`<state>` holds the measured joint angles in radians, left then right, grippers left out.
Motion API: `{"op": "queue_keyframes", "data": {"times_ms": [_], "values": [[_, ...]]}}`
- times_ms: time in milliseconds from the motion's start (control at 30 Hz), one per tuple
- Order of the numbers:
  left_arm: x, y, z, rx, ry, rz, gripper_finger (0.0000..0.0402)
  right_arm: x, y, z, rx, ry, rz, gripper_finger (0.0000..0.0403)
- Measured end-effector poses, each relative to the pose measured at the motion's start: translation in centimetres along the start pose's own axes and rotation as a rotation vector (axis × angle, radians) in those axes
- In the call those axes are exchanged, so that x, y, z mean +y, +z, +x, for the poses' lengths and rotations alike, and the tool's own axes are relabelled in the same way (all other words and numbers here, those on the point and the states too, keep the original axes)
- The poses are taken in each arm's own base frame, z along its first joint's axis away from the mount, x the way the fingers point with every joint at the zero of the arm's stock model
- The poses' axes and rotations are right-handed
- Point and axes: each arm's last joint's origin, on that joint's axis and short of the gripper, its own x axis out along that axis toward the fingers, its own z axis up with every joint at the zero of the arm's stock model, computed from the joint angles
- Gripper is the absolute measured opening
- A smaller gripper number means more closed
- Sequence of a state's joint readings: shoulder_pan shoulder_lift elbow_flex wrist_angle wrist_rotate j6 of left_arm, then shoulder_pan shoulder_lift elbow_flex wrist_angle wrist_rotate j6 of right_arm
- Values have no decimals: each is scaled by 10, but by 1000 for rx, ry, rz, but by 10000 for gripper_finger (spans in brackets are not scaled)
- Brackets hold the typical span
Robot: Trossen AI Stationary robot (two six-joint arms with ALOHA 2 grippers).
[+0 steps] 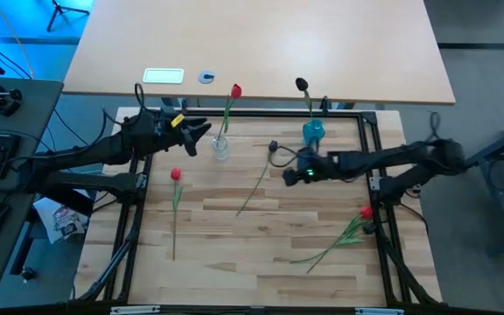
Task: Sort flowers into vase by color
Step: Put the top black flower into the blue vase
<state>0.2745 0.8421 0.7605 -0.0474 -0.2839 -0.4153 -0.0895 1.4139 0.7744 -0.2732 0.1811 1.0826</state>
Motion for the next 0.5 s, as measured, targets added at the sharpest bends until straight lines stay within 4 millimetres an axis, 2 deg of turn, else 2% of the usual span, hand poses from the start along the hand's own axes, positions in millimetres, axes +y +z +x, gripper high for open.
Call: {"op": "queue_keyframes", "data": {"times_ms": [233, 500], "values": [[14, -12, 0, 123, 143, 43, 145, 38, 11, 46, 2, -158, 104, 314], [25, -23, -2, 317, 85, 104, 145, 72, 22, 94, 31, -315, 207, 314]]}}
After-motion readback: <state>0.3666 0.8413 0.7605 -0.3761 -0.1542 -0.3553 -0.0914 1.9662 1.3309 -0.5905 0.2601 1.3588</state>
